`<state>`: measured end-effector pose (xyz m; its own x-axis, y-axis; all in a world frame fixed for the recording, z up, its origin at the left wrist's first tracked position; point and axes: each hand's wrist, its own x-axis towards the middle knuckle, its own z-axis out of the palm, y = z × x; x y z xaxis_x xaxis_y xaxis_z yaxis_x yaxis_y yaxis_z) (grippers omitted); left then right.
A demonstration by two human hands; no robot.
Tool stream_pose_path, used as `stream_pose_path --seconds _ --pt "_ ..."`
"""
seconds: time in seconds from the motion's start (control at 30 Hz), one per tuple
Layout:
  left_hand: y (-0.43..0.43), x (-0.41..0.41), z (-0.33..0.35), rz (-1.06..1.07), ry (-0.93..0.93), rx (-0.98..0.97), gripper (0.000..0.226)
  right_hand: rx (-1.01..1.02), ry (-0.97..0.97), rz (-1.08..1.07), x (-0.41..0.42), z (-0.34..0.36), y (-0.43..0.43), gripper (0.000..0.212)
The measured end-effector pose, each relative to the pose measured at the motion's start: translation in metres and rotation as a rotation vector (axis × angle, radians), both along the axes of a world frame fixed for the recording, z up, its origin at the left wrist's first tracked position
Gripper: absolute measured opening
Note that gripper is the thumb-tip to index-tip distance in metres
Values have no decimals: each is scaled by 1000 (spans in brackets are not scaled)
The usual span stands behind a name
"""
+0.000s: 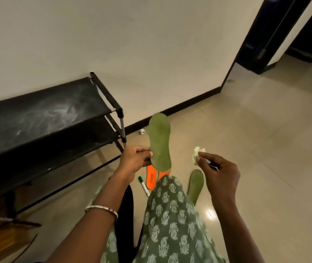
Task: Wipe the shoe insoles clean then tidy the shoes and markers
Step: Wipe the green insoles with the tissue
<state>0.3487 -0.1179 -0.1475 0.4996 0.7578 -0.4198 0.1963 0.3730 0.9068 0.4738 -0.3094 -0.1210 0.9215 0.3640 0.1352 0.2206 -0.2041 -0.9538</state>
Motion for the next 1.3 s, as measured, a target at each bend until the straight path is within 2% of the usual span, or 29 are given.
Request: stream_pose_path --seconds 0.23,0.53,0.83,0.93,1.13,1.2,1.3 --pt "30 83 -119 -66 225 -138 17 -120 163 -150 62 -80 28 17" --pt "26 180 -241 -229 436 -152 13 -259 351 -252 112 -196 40 18" --pt "13 174 -403 -279 638 -228 11 -383 480 -301 138 -302 25 18" --pt "18 168 -421 -293 723 -194 25 -389 527 -322 139 -330 19 19" --pt "19 176 -447 -306 691 -212 11 -362 604 -368 125 -366 12 18" --pt "16 183 -449 -339 710 -101 10 -361 627 -370 122 -373 8 18" --pt "7 203 -434 -501 852 380 18 -356 636 -428 121 -383 -1 16"
